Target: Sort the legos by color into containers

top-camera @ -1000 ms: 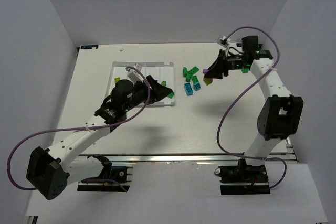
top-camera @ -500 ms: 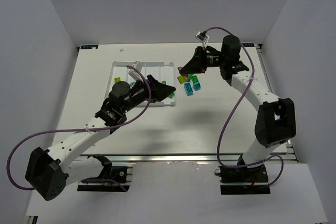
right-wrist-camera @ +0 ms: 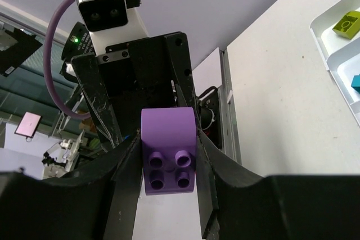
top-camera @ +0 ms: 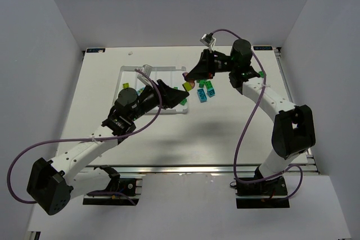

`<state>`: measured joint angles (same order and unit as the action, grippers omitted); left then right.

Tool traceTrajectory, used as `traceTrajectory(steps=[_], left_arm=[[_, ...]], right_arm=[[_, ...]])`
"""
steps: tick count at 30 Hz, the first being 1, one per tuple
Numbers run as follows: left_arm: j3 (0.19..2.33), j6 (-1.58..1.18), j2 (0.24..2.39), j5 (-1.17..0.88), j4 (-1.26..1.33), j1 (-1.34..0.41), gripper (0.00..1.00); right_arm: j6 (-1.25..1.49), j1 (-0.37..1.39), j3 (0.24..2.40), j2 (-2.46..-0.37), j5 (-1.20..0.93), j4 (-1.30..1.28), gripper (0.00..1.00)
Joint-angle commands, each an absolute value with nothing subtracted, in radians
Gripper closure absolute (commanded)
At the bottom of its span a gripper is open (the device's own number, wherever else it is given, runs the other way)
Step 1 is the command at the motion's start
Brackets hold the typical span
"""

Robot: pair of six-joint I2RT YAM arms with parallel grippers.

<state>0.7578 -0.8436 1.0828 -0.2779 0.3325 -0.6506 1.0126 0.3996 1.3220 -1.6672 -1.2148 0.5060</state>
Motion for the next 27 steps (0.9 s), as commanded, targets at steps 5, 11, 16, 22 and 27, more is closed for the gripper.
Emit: traceTrajectory(steps=[5, 11, 16, 22, 27], left_arm=[[0.729, -0.885, 1.071, -0.316, 0.449, -0.655, 0.23], [0.726, -0.928, 1.101, -0.336, 0.534, -0.657, 0.25], [0.735, -0.95, 1.124, -0.351, 0.58, -0.657, 0.36], [0.73, -0.968, 1.129, -0.356, 0.603, -0.655, 0.65], [0.715, -0.974, 1.118, -0.344, 0.62, -0.657, 0.86]], right_arm=[[1.153, 0.422, 1.299, -1.649, -1.223, 0.695, 1.0], [1.192, 0.437, 1.285, -1.635, -1.215, 0.746, 1.0], [1.193, 0.437, 1.275, -1.632, -1.215, 0.753, 1.0], [1.2, 0.44, 1.272, -1.632, -1.218, 0.762, 1.0], [1.203, 0.442, 1.256, -1.628, -1.224, 0.781, 1.0]])
